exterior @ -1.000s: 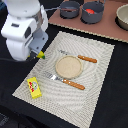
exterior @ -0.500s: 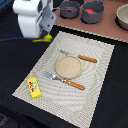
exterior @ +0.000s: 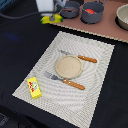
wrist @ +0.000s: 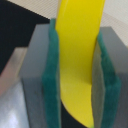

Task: Interact with the objects in diverse but meaningful ways.

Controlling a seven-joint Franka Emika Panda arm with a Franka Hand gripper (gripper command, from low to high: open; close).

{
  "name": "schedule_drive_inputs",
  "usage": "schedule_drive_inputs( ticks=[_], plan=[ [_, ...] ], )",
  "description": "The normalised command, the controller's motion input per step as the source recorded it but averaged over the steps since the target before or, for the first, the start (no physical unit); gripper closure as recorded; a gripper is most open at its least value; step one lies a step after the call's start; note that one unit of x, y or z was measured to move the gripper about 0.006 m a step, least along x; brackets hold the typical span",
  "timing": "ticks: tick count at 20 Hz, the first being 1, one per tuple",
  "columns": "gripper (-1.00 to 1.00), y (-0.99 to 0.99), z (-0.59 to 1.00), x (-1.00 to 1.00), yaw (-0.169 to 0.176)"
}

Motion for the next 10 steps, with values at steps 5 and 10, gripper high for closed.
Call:
schedule_drive_inputs(
  ticks=[5,10],
  plan=[
    [1.00,0.73,0.22,0.02,-0.006],
    [1.00,0.70,0.13,0.11,-0.011]
  ],
)
